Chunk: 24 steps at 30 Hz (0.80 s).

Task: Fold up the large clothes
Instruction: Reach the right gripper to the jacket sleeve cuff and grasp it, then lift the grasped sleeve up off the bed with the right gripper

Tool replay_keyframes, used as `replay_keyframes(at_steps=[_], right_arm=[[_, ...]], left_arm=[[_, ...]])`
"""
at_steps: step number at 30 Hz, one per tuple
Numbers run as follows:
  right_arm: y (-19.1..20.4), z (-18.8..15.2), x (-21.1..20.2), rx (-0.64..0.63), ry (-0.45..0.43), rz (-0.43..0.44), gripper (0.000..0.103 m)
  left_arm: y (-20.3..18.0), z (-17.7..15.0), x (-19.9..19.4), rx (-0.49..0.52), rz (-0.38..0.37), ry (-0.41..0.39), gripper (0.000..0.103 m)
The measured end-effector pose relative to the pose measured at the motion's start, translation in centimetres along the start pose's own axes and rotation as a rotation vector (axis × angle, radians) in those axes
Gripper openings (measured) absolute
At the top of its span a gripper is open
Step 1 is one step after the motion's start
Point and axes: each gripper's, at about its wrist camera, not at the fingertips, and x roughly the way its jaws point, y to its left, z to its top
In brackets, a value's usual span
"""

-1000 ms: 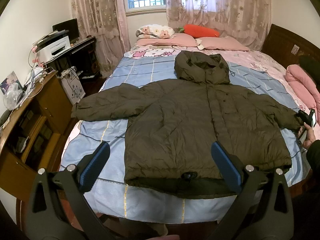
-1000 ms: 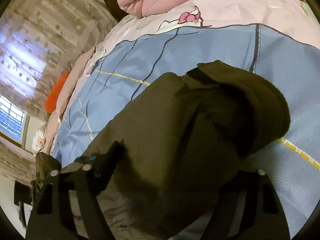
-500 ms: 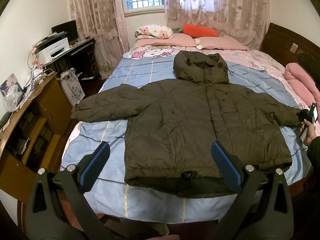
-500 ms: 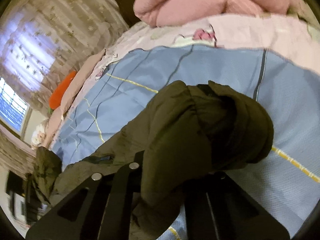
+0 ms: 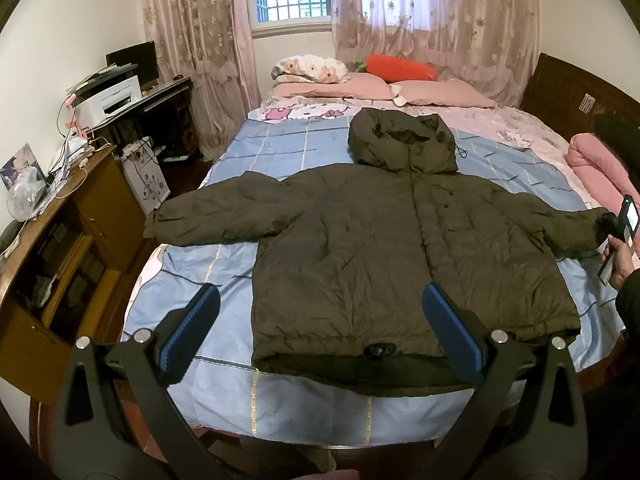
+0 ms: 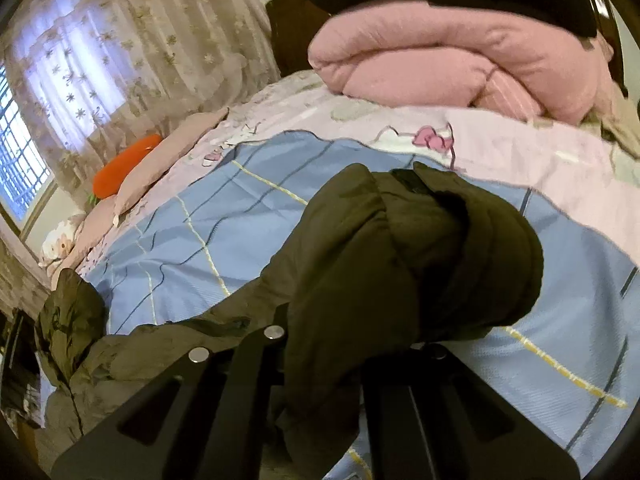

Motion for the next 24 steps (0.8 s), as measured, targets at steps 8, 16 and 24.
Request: replay_keyframes(at_steps=[8,16,24], right_arm=[[2.6,1.3,-2.6,-0.066,-0.043,0.000,0.004],[4.9,2.9,-5.1,-0.092,-0.077,0.024,0.004],[7.4,4.5,-7.7,-0.128,-0.118,0.039,0.004]], left_arm=[[0.7,0.0,-0.9,-0.017,-0.009,-0.019,0.101],[1.5,-0.3,-1.6,-0.043,-0.018,-0.034,0.101],[2.3,-0.8,-2.2,-0.063,-0.030,-0.038,0.101]])
